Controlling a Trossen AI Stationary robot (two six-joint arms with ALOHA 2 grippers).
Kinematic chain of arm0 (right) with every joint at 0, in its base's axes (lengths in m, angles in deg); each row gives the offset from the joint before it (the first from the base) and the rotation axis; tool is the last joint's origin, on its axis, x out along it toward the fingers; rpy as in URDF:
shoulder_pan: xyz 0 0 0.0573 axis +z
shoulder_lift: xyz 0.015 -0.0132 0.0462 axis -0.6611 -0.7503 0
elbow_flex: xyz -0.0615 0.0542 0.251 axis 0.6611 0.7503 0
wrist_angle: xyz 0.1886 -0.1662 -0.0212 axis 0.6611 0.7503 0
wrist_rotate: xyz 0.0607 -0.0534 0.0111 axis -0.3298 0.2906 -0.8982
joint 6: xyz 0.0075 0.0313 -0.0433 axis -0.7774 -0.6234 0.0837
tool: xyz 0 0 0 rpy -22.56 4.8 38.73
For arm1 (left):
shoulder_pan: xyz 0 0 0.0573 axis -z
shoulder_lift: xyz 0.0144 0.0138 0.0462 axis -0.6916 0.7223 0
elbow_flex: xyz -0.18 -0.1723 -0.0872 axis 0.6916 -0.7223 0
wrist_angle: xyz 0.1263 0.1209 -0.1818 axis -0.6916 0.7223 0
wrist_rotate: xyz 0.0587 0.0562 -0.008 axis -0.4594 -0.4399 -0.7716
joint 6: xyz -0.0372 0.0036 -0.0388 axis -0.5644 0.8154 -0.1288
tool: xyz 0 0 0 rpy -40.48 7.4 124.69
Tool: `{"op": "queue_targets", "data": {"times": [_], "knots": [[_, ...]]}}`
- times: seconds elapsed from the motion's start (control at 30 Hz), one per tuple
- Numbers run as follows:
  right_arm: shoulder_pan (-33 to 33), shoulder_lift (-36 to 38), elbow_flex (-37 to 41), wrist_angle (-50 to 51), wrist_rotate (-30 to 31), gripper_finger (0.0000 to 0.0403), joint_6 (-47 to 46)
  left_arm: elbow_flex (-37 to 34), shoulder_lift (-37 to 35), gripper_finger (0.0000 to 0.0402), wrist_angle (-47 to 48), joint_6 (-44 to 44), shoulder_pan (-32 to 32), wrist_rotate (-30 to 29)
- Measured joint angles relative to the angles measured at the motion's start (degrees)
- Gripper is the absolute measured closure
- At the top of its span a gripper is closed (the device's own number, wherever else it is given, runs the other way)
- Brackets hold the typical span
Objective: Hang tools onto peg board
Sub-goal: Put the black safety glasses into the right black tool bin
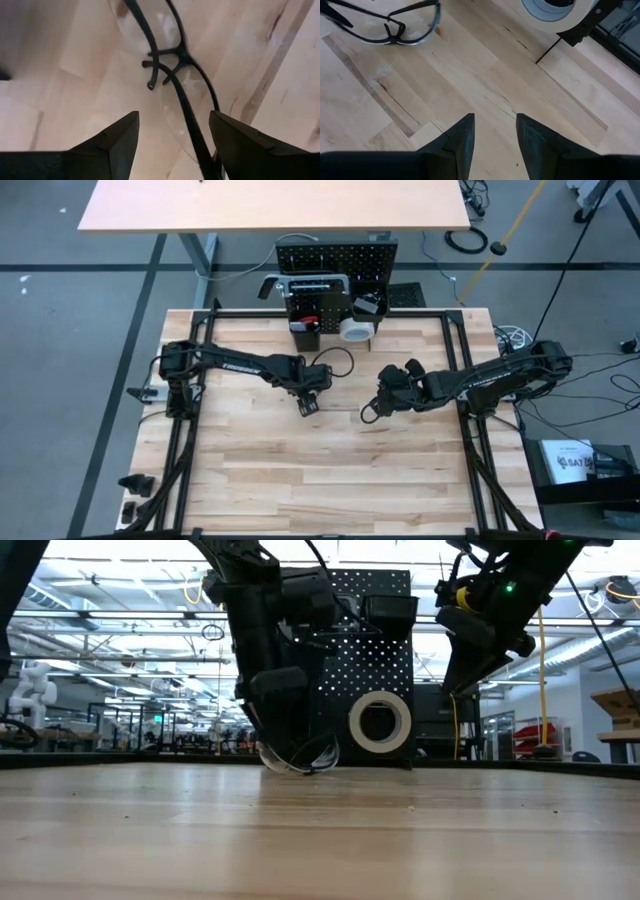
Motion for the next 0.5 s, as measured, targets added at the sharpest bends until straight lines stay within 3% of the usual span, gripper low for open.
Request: {"op": "queue_targets", "data": {"times": [0.13, 0.23, 0.37, 0.5], "knots": [[0.0, 0.0, -0.01, 0.0, -0.06, 0.0264, 0.0, -0.02, 0.69, 0.0163, 0.03, 0.31, 0.04, 0.32], [-0.02, 0.0, 0.01, 0.0, -0.08, 0.0264, 0.0, -0.02, 0.69, 0.0195, -0.18, 0.66, 0.04, 0.21], [0.0, -0.02, -0.01, -0.02, -0.06, 0.0264, 0.02, -0.02, 0.69, 0.027, -0.11, 1.77, 0.04, 0.05], [-0.01, -0.02, -0.01, -0.01, -0.06, 0.0264, 0.01, -0.02, 0.63, 0.0369, -0.06, 2.85, 0.09, -0.02]]}}
